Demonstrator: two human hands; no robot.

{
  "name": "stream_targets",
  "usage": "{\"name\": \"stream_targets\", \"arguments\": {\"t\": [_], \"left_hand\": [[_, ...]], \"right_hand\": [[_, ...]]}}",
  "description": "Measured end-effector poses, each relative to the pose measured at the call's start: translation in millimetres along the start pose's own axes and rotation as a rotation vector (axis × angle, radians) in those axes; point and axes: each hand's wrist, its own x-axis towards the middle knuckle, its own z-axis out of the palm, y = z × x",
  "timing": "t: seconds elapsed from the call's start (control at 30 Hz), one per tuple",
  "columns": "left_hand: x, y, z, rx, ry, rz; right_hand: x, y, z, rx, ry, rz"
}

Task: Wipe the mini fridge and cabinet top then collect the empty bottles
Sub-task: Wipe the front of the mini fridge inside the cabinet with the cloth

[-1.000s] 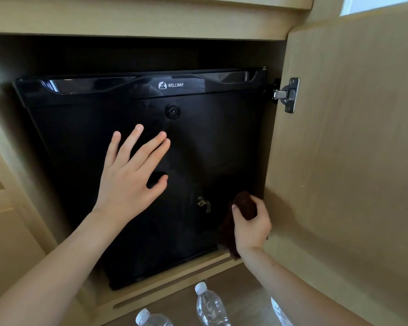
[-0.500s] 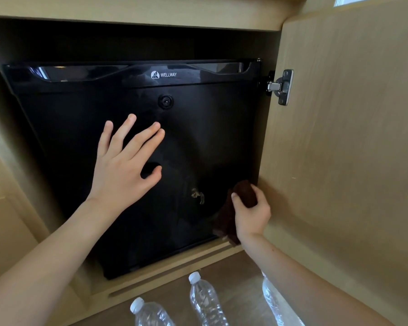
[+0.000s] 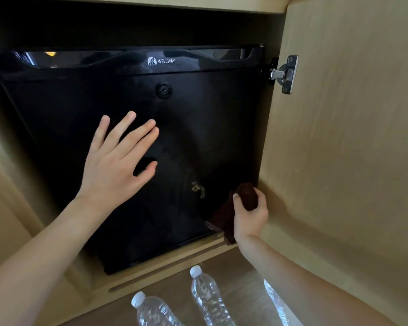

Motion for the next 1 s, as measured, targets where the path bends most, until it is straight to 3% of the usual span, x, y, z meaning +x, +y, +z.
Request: {"name": "stream_targets", "arguments": {"t": [0.27, 0.47, 0.67, 0.87, 1.0], "left_hand": [[-9, 0, 5, -0.008, 0.028, -0.005], [-9, -1, 8, -0.006, 0.042, -0.001], [-9, 1, 9, -0.002, 0.057, -0.014], [-8, 2, 8, -0.001, 0.045, -0.024], [-7, 4, 4, -0.010, 0.026, -0.037]], "right_hand": [[-15, 49, -12, -0.198, -0.182, 0.263], [-20, 17, 10, 0.001, -0.047, 0.081], [-30, 24, 12, -0.077, -0.116, 0.089], [-27, -36, 24, 0.074, -0.167, -0.103], [-47, -23, 16, -0.064, -0.182, -0.113]]}}
